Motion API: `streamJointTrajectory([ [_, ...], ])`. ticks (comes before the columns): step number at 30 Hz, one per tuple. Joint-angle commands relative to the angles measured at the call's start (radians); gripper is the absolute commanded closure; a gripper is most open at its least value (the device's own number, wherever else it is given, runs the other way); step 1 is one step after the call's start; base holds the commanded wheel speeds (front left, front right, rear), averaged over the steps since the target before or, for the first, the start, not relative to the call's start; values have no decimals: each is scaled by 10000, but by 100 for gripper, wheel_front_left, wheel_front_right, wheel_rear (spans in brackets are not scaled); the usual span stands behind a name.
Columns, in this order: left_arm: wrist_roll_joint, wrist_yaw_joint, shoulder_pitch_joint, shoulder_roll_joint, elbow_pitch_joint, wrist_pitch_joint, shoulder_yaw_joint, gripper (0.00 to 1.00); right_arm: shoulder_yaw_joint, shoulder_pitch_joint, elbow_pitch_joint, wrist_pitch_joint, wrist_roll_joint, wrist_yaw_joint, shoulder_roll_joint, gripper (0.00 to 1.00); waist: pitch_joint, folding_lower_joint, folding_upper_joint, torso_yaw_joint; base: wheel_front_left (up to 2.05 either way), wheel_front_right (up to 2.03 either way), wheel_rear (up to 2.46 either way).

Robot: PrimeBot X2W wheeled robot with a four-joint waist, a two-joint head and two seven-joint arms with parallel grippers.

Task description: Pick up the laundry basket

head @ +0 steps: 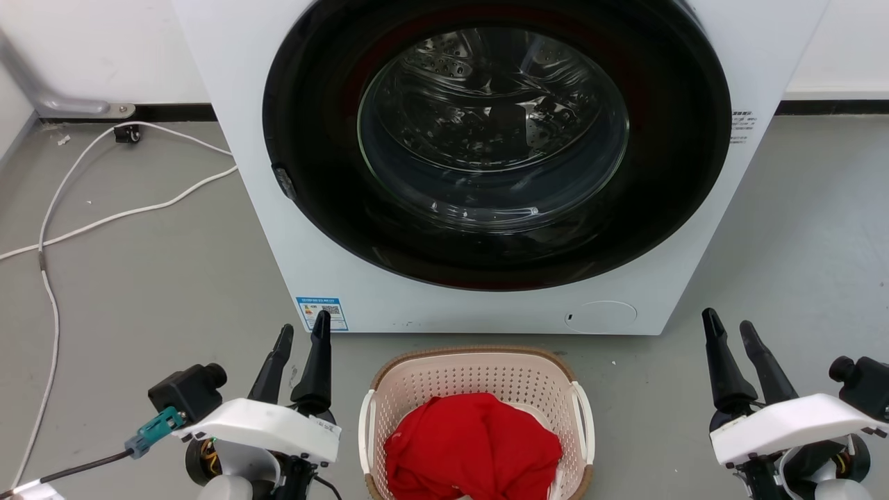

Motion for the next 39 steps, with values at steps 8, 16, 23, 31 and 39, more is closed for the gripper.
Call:
streamJointTrajectory([
  [8,1458,28,-327,69,58,-333,-239,0,-4,51,-274,38,-1462,17,1,0,21,0,-1,6,0,0,0],
  [16,2351,77,-359,75,83,-529,-375,0,-21,147,-397,105,-2384,19,5,0,14,0,-1,11,0,0,0],
  [23,3048,121,-386,73,176,-700,-473,0,-55,260,-565,116,-3061,21,9,0,-20,0,-1,24,0,0,0],
  [31,3793,198,-417,87,353,-868,-566,0,0,388,-780,68,-3816,21,13,0,-45,0,-1,19,0,0,0],
  [39,4440,265,-446,80,544,-1042,-666,0,48,485,-951,4,-4474,23,15,0,-79,0,-1,31,0,0,0],
])
